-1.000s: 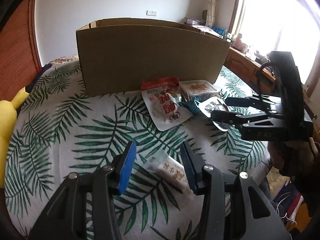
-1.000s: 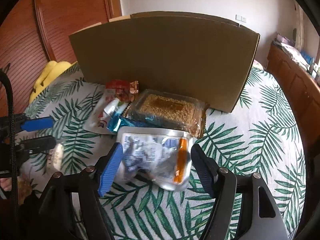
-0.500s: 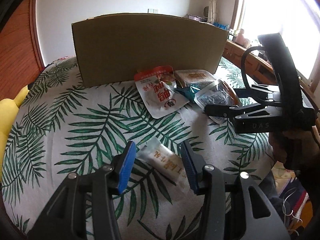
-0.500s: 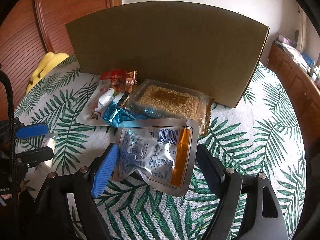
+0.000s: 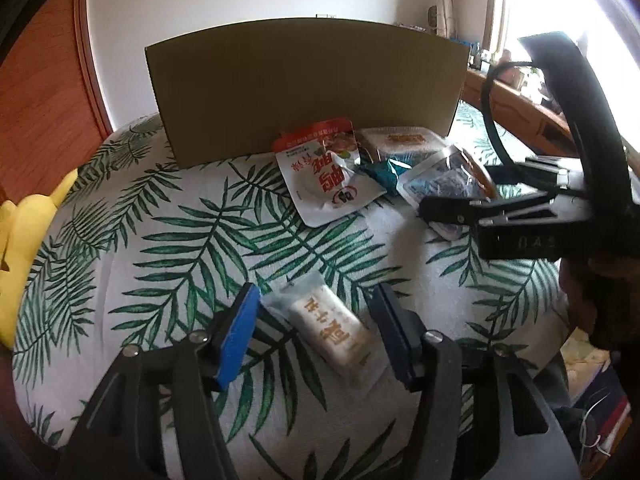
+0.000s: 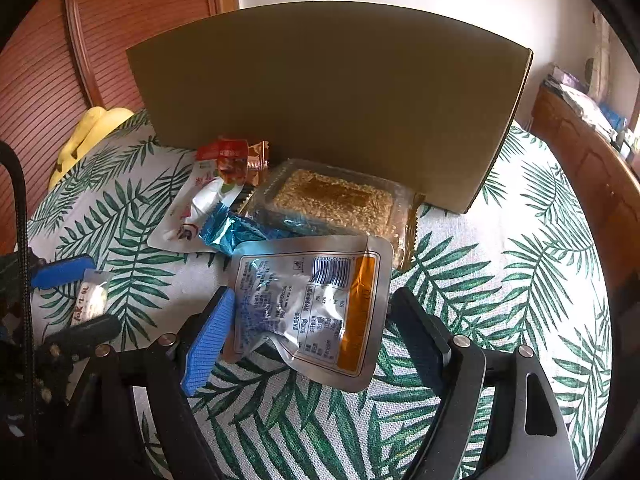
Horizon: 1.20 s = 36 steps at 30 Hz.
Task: Organize snacks
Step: 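Lower the left gripper to the small white bar while the right gripper reaches the silver foil pouch, then close the left gripper on the white bar while the right gripper grasps and lifts the silver pouch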
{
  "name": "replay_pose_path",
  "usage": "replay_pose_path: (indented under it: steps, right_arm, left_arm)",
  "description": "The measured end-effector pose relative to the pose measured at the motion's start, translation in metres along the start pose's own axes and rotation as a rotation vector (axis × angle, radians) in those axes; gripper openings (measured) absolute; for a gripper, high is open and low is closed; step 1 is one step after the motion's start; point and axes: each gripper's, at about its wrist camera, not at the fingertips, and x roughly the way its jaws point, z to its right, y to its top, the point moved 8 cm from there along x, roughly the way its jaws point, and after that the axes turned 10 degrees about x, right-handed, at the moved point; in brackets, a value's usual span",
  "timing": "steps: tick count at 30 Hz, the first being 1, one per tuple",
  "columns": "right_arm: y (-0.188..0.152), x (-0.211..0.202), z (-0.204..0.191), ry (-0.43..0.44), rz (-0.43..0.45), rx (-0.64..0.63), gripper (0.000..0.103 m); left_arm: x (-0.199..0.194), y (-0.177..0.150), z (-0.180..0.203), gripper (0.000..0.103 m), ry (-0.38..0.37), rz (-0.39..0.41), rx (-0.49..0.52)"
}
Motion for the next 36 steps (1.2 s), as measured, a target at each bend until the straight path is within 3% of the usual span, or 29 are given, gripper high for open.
replay_pose_path:
  steps: [2, 16, 18, 19, 22, 32, 35, 36]
  right_arm:
    - [0.000, 0.000, 0.000, 0.000, 0.000, 0.000, 0.082]
    - [0.000, 0.000, 0.000, -0.001, 0.000, -0.001, 0.082]
    - [0.000, 0.000, 0.000, -0.001, 0.000, 0.000, 0.082]
    - [0.000, 0.000, 0.001, -0.001, 0.000, 0.000, 0.082]
    - [0.000, 0.000, 0.001, -0.001, 0.000, 0.000, 0.082]
    - [0.000, 0.000, 0.001, -0.002, 0.000, 0.000, 0.083]
    - [0.000, 0.000, 0.001, -0.002, 0.000, -0.001, 0.083]
    - [0.000, 0.000, 0.001, -0.001, 0.000, -0.001, 0.083]
  left_arm:
    - [0.000, -0.001, -0.001, 0.067, -0.005, -0.001, -0.005]
    - [-0.011, -0.013, -0.014, 0.067, -0.048, -0.009, -0.035]
    - [-0.012, -0.015, -0.022, 0.064, -0.045, -0.006, -0.048]
    - [-0.012, -0.015, -0.026, 0.056, -0.046, -0.003, -0.052]
    - [-0.013, -0.016, -0.031, 0.045, -0.067, 0.000, -0.058]
    - [-0.006, -0.008, -0.023, 0.044, -0.075, -0.001, -0.030]
    - [-0.007, -0.006, -0.017, 0.036, -0.096, 0.004, -0.017]
    - [-0.008, -0.006, -0.016, 0.025, -0.100, 0.007, -0.014]
